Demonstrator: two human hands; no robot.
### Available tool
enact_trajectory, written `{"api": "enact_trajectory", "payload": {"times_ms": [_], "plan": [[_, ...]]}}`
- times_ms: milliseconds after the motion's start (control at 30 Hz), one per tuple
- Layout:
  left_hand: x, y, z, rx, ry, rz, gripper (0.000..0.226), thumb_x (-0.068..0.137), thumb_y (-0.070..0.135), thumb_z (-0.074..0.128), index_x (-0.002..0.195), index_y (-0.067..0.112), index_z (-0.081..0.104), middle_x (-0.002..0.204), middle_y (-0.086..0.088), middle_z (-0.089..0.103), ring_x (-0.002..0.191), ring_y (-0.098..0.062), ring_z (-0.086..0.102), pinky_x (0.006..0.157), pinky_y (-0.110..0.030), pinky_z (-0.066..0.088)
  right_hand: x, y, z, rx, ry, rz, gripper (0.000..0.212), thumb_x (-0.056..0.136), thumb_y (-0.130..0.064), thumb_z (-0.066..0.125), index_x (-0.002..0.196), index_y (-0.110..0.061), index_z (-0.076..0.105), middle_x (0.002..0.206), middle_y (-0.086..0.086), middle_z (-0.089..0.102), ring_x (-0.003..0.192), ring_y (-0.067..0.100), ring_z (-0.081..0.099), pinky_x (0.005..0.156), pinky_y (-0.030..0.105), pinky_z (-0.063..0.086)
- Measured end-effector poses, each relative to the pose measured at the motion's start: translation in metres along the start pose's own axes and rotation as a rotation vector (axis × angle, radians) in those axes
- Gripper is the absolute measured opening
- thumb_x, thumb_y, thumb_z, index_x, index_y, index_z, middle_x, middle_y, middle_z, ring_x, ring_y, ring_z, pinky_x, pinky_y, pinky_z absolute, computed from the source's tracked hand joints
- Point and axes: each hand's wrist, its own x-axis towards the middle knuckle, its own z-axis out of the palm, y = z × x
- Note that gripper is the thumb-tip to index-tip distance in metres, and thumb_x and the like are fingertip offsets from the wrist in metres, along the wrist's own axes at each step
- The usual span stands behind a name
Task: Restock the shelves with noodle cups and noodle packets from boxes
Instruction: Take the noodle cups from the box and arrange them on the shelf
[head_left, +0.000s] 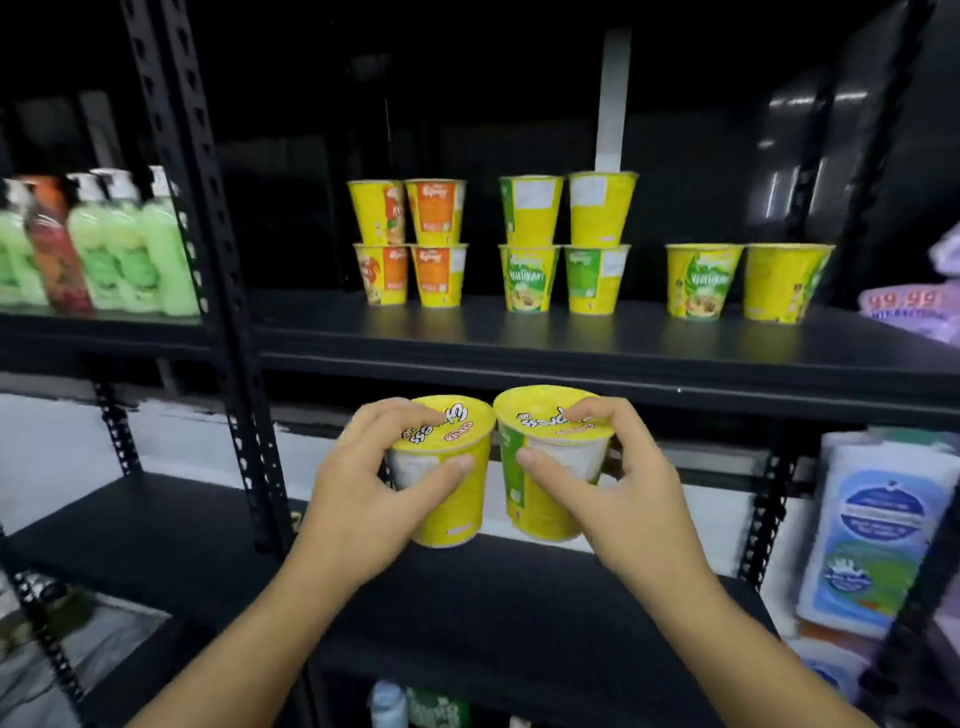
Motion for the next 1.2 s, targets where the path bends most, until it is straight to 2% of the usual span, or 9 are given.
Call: {"api": "enact_trajectory", "payload": {"times_ms": [167,400,533,667,800,1000,1067,1133,1200], "plan": [[0.068,-0.015,-0.025,0.007,0.045,0.064,0.038,0.079,0.048,0.086,0.111,0.033,0.073,0.12,0.014,0.063,0.117,-0.008,0.061,0.091,-0.025,0.05,0.063,-0.018,0.026,-0.072,0.008,-0.07,0.043,0.075,-0.046,0.088,0.106,-0.034,0.062,0.114,-0.008,0.067,0.101,0.013,0.065,0.082,0.041,0.057],[0.161,-0.043,-0.061,0.012,0.081,0.187,0.035,0.08,0.04,0.084,0.11,0.027,0.073,0.115,0.014,0.065,0.11,-0.002,0.063,0.086,-0.017,0.051,0.14,-0.046,0.073,-0.101,0.056,-0.123,0.039,0.075,-0.052,0.085,0.099,-0.034,0.062,0.105,-0.008,0.07,0.094,0.011,0.067,0.072,0.031,0.058],[0.209,-0.068,-0.073,0.03,0.097,0.187,0.035,0.08,0.039,0.087,0.11,0.027,0.073,0.115,0.012,0.065,0.105,0.0,0.064,0.085,-0.022,0.054,0.181,-0.055,0.102,-0.113,0.057,-0.115,0.039,0.075,-0.056,0.084,0.099,-0.035,0.06,0.097,-0.01,0.073,0.092,0.011,0.07,0.075,0.042,0.061],[0.244,-0.099,-0.074,0.085,0.094,0.172,0.034,0.08,0.043,0.086,0.108,0.028,0.073,0.112,0.013,0.063,0.103,-0.002,0.062,0.087,-0.028,0.054,0.214,-0.05,0.129,-0.16,0.072,-0.105,0.04,0.077,-0.055,0.083,0.101,-0.035,0.059,0.098,-0.012,0.071,0.092,0.006,0.067,0.07,0.028,0.054],[0.262,-0.123,-0.073,0.096,0.082,0.13,0.035,0.081,0.045,0.085,0.109,0.029,0.072,0.114,0.012,0.063,0.104,-0.003,0.063,0.09,-0.031,0.054,0.233,-0.039,0.148,-0.174,0.076,-0.077,0.042,0.077,-0.054,0.083,0.101,-0.033,0.057,0.098,-0.011,0.071,0.092,0.008,0.068,0.077,0.035,0.058],[0.279,-0.145,-0.077,0.147,0.02,0.075,0.032,0.081,0.049,0.083,0.105,0.03,0.071,0.109,0.013,0.061,0.101,-0.001,0.06,0.085,-0.025,0.05,0.249,-0.024,0.157,-0.216,0.032,-0.061,0.043,0.077,-0.058,0.082,0.101,-0.035,0.056,0.101,-0.011,0.069,0.094,0.007,0.067,0.083,0.04,0.059],[0.278,-0.153,-0.077,0.119,0.001,0.084,0.031,0.083,0.047,0.082,0.106,0.029,0.07,0.112,0.014,0.06,0.102,0.004,0.058,0.083,-0.015,0.046,0.251,-0.013,0.157,-0.191,-0.028,-0.05,0.044,0.076,-0.062,0.08,0.103,-0.039,0.055,0.102,-0.014,0.071,0.096,0.007,0.069,0.085,0.04,0.059],[0.276,-0.16,-0.077,0.088,-0.025,0.099,0.033,0.086,0.045,0.08,0.112,0.03,0.066,0.119,0.016,0.057,0.106,0.01,0.055,0.08,-0.006,0.042,0.252,-0.007,0.154,-0.09,-0.082,-0.023,0.049,0.071,-0.064,0.08,0.107,-0.043,0.053,0.104,-0.019,0.071,0.1,0.008,0.07,0.086,0.036,0.06],[0.272,-0.168,-0.077,0.044,-0.065,0.104,0.041,0.088,0.044,0.078,0.121,0.034,0.057,0.128,0.016,0.049,0.112,0.011,0.052,0.086,-0.009,0.043,0.253,-0.005,0.153,-0.027,-0.128,-0.007,0.057,0.07,-0.057,0.081,0.116,-0.045,0.05,0.107,-0.021,0.07,0.104,0.006,0.069,0.085,0.027,0.057]]}}
